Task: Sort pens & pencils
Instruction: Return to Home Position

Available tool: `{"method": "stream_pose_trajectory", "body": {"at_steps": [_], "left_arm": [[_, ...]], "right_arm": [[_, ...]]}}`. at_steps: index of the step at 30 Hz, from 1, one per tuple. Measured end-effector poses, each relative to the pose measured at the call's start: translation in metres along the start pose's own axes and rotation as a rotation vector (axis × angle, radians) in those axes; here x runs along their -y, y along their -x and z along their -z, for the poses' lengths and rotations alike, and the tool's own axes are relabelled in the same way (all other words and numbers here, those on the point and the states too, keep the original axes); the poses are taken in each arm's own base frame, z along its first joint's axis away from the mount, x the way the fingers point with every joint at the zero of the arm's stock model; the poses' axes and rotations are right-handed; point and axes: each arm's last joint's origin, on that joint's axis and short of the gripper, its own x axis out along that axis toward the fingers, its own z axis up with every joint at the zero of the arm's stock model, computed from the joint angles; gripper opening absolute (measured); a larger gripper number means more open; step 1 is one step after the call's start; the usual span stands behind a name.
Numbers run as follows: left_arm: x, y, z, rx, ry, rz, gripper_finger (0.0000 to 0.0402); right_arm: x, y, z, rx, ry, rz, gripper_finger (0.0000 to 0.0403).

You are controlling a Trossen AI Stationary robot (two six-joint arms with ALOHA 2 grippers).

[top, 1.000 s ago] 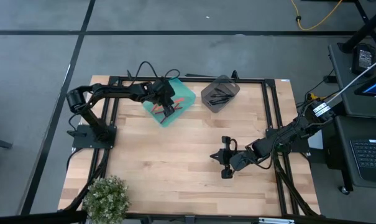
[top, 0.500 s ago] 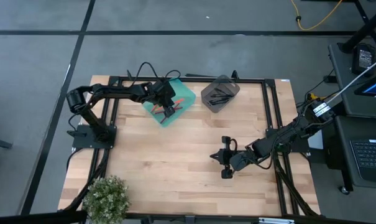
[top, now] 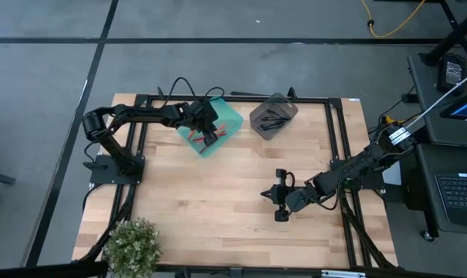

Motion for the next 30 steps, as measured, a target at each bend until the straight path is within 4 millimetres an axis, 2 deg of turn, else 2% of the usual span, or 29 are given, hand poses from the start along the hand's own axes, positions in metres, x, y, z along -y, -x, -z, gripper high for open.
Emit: {"method": "stream_pose_trajectory", "body": {"at_steps": [4, 7, 11, 17, 20, 24, 30], "left_arm": [[0.004, 0.009, -0.006, 0.013, -0.013, 0.054, 0.0056], [0.014, 0.028, -0.018, 0.080, -0.060, 0.091, 0.0051], [0.041, 0.059, -0.025, 0.179, -0.156, 0.149, 0.0045], [0.091, 0.121, -0.022, 0.362, -0.299, 0.285, 0.0044], [0.111, 0.152, -0.014, 0.448, -0.353, 0.324, 0.0044], [0.130, 0.189, 0.000, 0.546, -0.411, 0.362, 0.0043], [0.138, 0.220, 0.036, 0.656, -0.463, 0.397, 0.0043]], "right_arm": [[0.000, 0.000, 0.000, 0.001, 0.000, 0.000, 0.0013], [0.000, 0.000, -0.001, 0.007, 0.005, 0.007, 0.0022], [0.000, 0.000, -0.002, 0.017, 0.006, 0.007, 0.0027], [0.002, 0.008, -0.015, 0.100, 0.037, 0.009, 0.0020], [0.007, 0.024, -0.032, 0.154, 0.048, 0.003, 0.0011], [0.018, 0.057, -0.055, 0.225, 0.060, -0.013, 0.0004], [0.037, 0.112, -0.060, 0.285, 0.020, -0.067, 0.0014]]}}
